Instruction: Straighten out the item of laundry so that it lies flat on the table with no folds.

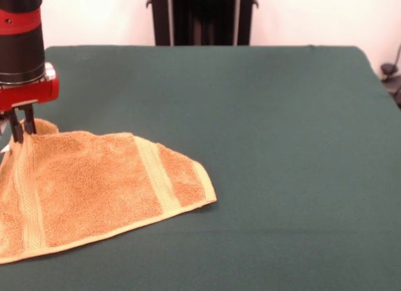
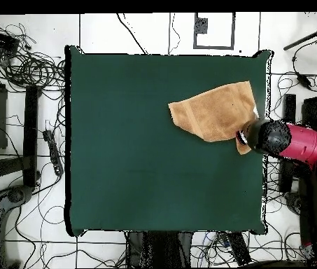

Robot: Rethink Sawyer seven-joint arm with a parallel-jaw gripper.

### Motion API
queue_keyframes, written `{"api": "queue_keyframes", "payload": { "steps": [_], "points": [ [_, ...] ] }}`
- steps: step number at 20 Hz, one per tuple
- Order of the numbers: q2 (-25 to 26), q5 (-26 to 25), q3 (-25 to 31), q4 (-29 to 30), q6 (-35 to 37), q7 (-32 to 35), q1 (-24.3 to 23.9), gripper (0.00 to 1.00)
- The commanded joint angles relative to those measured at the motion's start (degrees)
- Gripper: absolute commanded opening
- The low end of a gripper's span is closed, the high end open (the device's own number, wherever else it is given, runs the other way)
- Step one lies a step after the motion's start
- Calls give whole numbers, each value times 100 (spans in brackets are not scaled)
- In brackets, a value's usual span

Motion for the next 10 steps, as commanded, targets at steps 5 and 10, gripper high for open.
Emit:
{"api": "queue_keyframes", "payload": {
  "steps": [5, 10],
  "points": [
    [310, 434, 7, 523, 783, 713, 451, 0],
    [239, 548, -80, 595, 924, 721, 471, 0]
  ]
}}
